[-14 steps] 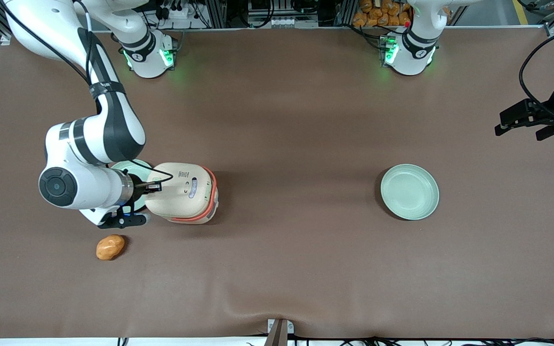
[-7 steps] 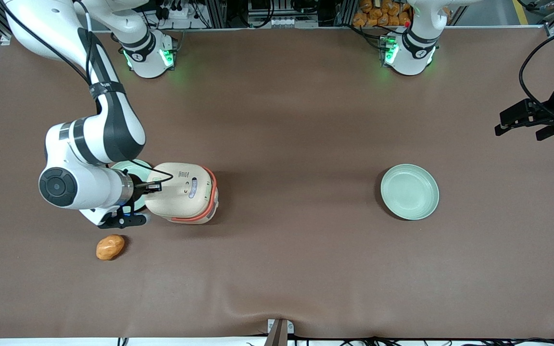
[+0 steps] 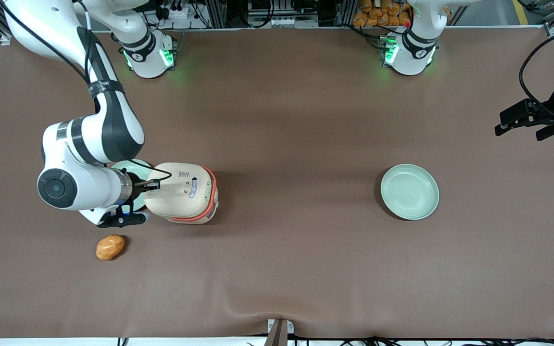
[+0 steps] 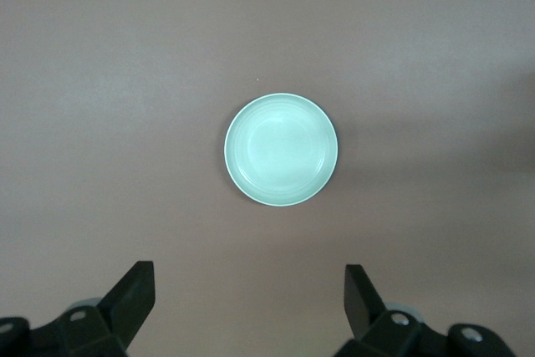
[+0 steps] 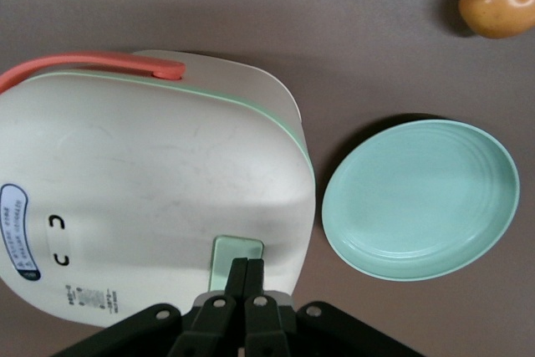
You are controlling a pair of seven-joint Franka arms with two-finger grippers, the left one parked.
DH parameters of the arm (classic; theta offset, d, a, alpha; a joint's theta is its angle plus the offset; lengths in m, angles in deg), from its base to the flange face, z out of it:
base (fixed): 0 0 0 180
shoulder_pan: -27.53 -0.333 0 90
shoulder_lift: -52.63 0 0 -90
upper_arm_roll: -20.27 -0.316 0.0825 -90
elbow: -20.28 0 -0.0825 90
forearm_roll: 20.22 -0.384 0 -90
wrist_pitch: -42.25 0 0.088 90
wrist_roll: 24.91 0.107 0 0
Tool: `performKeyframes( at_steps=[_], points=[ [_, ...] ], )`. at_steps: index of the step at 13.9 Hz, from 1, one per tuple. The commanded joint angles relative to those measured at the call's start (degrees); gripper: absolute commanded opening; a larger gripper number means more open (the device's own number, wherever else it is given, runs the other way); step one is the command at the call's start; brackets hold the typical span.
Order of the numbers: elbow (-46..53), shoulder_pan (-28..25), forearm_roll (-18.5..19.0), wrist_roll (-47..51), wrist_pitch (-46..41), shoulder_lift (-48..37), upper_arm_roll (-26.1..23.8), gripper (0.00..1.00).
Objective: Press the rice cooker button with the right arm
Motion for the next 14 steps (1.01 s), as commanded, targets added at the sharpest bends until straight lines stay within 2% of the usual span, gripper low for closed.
performKeyframes(
  at_steps=[1, 14],
  points=[
    [3.7, -0.6, 1.3, 0.4, -3.0, 1.4, 0.3, 0.0],
    [1.9, -1.6, 1.2, 0.5, 2.1, 3.0, 0.3, 0.0]
  ],
)
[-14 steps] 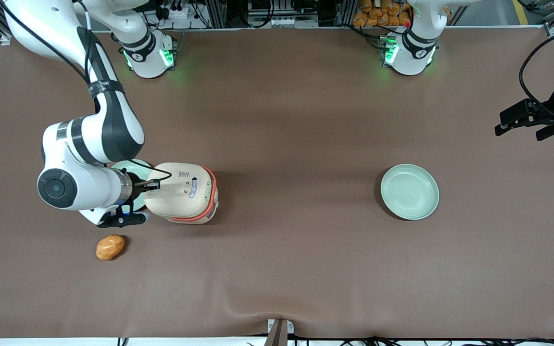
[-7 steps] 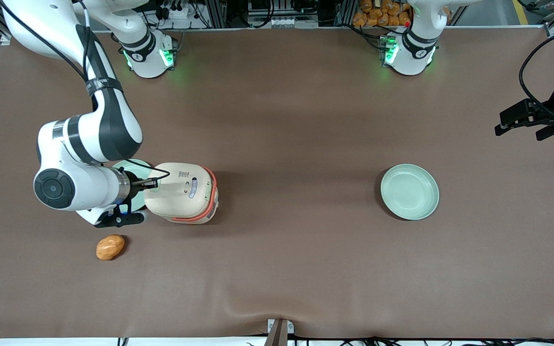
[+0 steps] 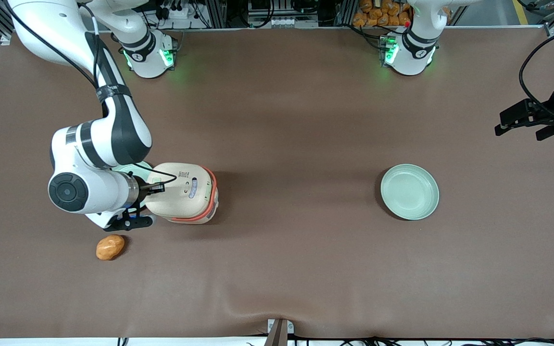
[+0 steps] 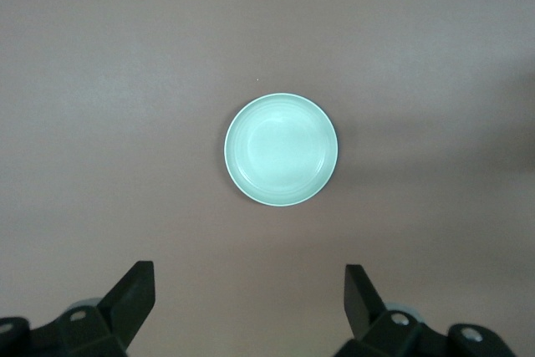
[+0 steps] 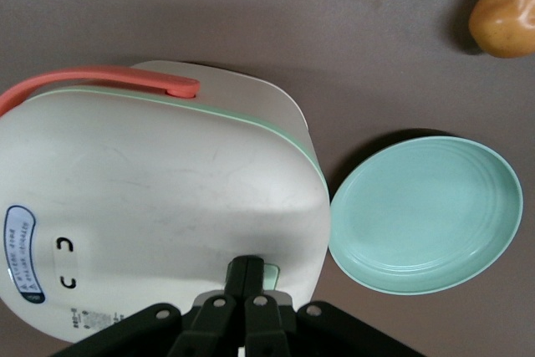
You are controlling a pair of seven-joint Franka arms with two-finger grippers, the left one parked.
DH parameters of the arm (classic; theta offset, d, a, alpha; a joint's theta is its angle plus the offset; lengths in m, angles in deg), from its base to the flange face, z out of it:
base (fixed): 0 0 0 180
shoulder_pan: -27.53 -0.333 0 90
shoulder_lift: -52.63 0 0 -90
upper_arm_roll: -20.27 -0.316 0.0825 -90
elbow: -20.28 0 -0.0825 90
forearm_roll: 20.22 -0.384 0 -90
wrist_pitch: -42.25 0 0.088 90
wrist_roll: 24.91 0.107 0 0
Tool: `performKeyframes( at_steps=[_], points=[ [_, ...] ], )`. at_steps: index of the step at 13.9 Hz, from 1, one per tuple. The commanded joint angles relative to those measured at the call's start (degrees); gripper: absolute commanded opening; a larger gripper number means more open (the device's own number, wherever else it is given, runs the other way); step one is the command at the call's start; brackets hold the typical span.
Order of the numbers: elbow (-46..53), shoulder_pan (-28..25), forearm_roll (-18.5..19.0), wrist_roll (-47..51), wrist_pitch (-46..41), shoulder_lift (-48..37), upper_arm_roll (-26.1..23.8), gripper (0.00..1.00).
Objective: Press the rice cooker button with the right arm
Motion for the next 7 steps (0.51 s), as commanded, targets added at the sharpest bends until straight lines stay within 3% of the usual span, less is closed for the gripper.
performKeyframes(
  at_steps=[1, 7],
  points=[
    [-0.2, -0.6, 0.7, 0.5, 1.1, 0.9, 0.3, 0.0],
    [-2.8, -0.1, 0.7, 0.1, 2.2, 0.6, 0.3, 0.0]
  ],
)
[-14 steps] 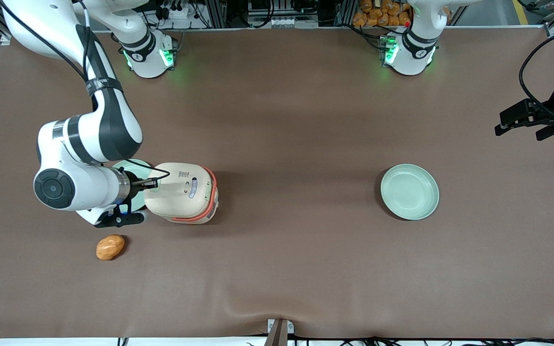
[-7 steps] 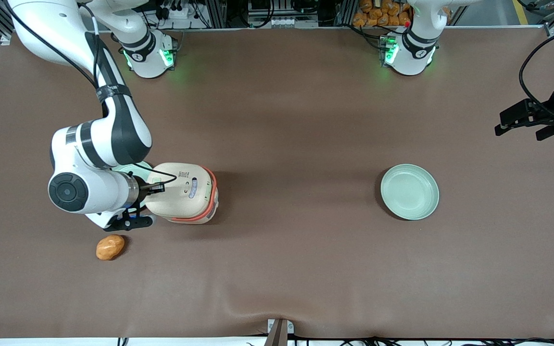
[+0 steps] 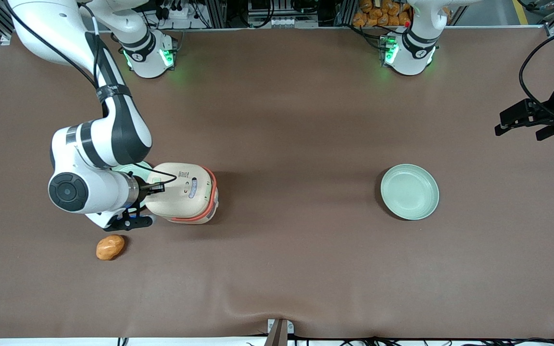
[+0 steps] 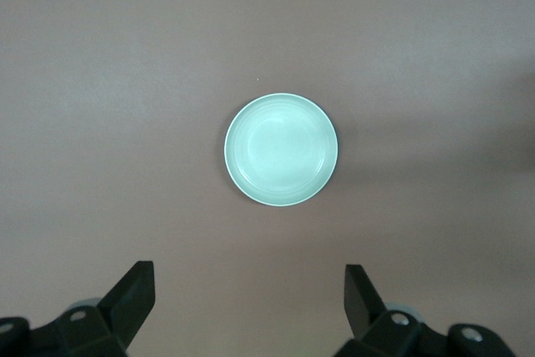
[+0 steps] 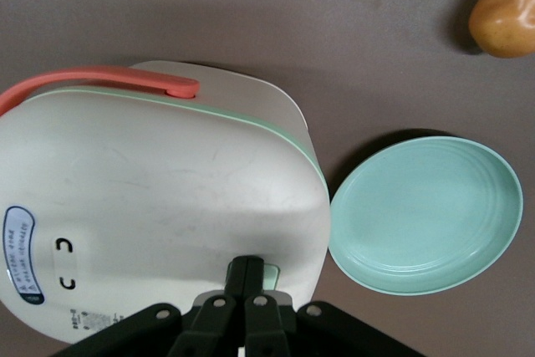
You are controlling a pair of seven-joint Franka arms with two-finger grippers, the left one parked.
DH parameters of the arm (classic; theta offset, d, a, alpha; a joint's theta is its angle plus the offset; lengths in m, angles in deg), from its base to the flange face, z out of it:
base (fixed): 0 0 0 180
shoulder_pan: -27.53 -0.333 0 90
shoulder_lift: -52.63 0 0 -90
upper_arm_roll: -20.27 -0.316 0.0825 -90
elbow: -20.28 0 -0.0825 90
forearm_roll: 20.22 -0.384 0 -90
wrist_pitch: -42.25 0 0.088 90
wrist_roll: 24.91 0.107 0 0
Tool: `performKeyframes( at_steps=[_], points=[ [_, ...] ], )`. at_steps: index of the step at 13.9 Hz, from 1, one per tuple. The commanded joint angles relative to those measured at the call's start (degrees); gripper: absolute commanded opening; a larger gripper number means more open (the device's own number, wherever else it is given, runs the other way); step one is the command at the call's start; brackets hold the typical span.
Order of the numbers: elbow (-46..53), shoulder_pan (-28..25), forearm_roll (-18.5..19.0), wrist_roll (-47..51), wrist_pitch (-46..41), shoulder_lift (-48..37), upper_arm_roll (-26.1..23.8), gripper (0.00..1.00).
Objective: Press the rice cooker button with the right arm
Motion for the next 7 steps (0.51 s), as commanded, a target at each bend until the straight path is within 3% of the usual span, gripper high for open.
performKeyframes(
  at_steps=[1, 7],
  points=[
    [-2.6, -0.1, 0.6, 0.5, 1.9, 0.6, 0.3, 0.0],
    [-2.0, 0.0, 0.5, 0.3, 0.1, 0.1, 0.3, 0.0]
  ],
)
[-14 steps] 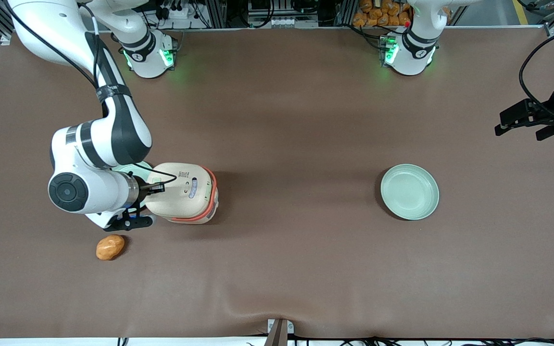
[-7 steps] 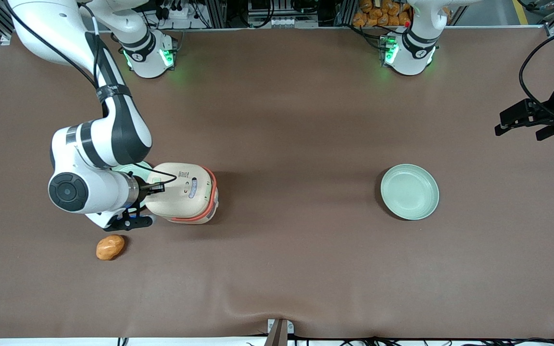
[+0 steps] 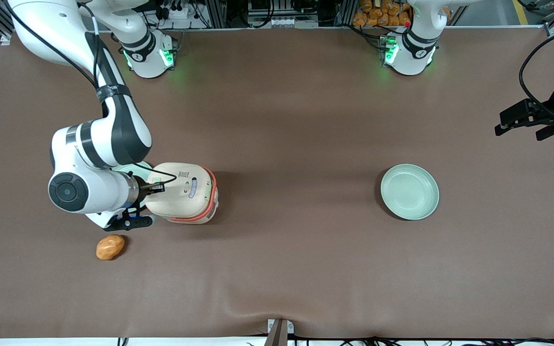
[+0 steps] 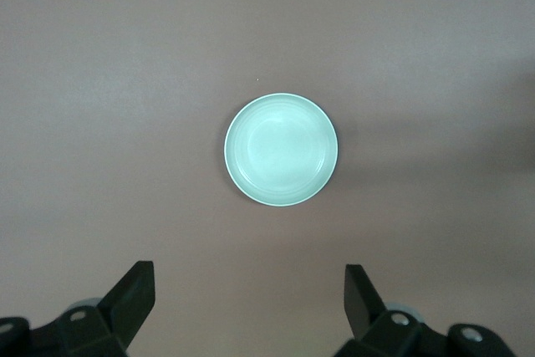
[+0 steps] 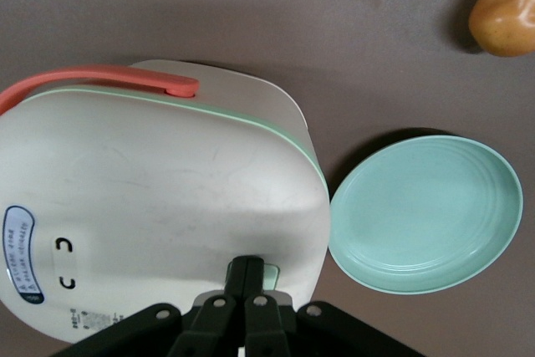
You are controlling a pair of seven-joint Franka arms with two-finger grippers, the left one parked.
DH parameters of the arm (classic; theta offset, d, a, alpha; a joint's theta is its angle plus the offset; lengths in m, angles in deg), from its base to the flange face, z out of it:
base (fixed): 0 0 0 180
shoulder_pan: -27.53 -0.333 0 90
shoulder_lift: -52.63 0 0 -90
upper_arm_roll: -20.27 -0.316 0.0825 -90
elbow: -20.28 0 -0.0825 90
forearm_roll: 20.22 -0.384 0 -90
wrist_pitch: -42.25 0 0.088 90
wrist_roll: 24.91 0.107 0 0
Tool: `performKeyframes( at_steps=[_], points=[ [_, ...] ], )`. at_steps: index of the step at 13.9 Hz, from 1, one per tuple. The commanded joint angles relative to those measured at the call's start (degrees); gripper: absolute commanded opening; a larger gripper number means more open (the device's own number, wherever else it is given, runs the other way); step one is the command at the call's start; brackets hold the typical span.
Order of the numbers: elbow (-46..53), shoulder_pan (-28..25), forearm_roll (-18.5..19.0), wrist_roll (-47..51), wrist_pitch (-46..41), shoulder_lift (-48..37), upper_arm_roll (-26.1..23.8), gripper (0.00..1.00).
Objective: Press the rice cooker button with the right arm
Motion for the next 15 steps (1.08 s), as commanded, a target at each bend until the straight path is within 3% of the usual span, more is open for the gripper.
performKeyframes(
  at_steps=[1, 15],
  points=[
    [-2.1, -0.1, 0.5, 0.2, 0.2, 0.2, 0.3, 0.0],
    [-1.5, 0.2, 0.7, 0.0, -1.8, -1.2, 0.3, 0.0]
  ],
)
